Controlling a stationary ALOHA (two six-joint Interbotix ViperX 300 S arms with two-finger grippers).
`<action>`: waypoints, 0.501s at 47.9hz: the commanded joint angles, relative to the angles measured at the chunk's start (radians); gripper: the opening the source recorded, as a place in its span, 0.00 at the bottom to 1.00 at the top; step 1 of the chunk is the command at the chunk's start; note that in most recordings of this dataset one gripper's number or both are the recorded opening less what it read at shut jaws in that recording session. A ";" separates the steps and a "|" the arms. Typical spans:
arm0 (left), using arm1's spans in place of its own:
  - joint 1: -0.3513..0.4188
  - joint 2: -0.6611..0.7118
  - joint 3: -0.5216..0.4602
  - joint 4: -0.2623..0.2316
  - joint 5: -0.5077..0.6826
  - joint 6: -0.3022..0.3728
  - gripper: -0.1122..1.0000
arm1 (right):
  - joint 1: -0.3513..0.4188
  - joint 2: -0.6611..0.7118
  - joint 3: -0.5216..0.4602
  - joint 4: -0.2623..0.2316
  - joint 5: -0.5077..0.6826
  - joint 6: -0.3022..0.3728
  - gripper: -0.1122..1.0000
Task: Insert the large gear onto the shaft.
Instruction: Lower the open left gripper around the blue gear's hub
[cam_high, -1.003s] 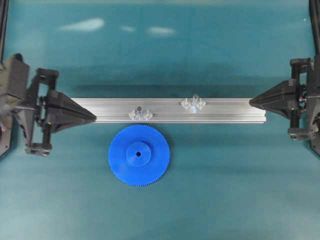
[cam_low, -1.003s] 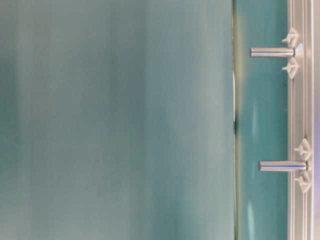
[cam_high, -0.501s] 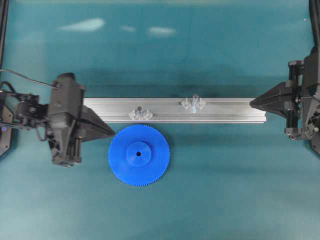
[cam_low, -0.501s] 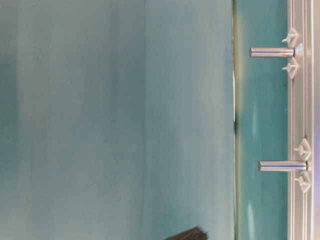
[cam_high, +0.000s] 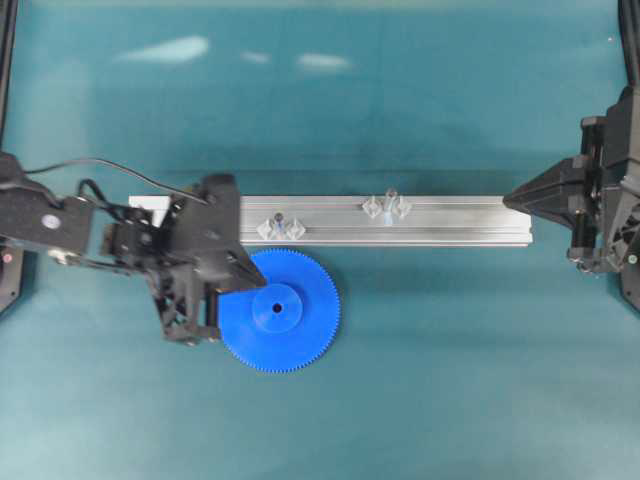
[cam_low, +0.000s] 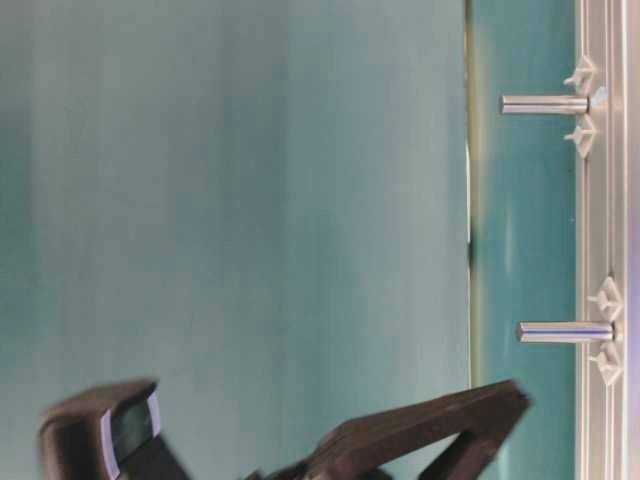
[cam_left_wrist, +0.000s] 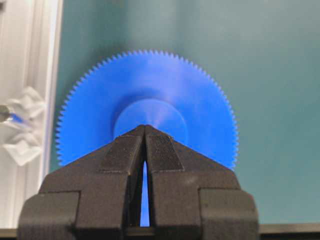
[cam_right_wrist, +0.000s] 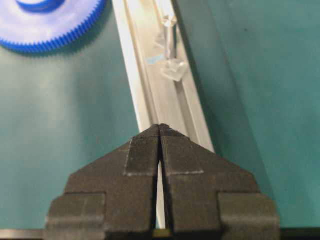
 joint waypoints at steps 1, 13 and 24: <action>-0.015 0.018 -0.054 0.003 0.041 -0.002 0.11 | -0.011 0.002 -0.020 -0.005 0.011 0.006 0.13; -0.020 0.126 -0.170 0.005 0.190 0.002 0.11 | -0.011 0.000 -0.012 -0.006 0.020 0.006 0.13; -0.023 0.206 -0.242 0.003 0.267 0.005 0.11 | -0.011 -0.008 -0.009 -0.005 0.020 0.006 0.13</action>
